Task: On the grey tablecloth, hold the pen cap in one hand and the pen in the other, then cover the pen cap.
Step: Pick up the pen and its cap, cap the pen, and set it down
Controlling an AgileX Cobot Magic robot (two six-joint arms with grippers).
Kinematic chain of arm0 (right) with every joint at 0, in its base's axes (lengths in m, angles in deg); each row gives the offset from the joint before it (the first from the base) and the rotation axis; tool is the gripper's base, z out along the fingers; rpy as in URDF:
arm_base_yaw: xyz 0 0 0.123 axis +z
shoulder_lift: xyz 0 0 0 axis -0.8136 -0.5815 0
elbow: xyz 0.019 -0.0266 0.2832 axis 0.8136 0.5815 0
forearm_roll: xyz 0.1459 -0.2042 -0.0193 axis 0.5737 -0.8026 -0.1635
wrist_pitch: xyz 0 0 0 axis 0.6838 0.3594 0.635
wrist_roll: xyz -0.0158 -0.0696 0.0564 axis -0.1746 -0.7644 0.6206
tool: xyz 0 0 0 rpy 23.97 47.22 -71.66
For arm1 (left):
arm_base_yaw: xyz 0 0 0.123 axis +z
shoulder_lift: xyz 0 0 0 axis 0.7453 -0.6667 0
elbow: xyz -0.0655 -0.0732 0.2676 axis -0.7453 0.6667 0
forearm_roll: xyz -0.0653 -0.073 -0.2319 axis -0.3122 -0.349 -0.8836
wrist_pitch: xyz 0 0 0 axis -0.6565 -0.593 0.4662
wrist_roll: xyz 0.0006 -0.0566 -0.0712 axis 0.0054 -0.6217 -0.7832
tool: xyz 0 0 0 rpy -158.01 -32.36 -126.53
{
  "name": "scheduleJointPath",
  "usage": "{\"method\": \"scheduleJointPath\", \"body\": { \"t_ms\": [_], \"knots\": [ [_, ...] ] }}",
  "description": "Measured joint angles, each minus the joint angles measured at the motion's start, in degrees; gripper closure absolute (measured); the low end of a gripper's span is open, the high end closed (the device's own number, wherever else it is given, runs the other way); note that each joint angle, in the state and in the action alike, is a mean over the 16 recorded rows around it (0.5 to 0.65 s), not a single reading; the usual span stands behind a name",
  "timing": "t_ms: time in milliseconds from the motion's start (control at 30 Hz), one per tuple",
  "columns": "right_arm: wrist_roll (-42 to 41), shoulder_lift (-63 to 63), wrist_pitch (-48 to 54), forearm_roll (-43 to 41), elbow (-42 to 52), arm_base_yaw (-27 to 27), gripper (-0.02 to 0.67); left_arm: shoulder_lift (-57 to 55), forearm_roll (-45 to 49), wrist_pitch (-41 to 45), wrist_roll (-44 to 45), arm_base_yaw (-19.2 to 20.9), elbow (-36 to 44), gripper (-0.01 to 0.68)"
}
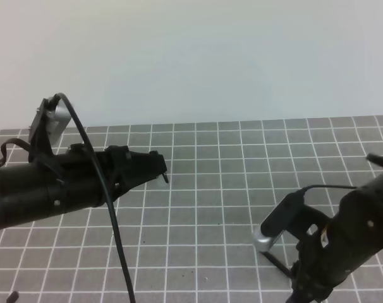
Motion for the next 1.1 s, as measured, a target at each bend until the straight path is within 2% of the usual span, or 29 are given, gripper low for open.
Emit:
{"method": "scheduleJointPath", "body": {
  "t_ms": [467, 967, 1100],
  "knots": [
    [0.35, -5.32, -4.35, -0.42, -0.16, 0.0, 0.4, 0.08, 0.0, 1.51, -0.32, 0.0, 0.0, 0.591],
    [2.73, -4.3, -1.93, -0.57, -1.81, -0.09, 0.557, 0.09, 0.0, 3.54, 0.06, 0.0, 0.0, 0.591],
    [1.29, -0.89, 0.53, 2.26, -3.01, -0.1, 0.573, 0.11, 0.0, 3.81, 0.49, 0.0, 0.0, 0.591]
  ]
}}
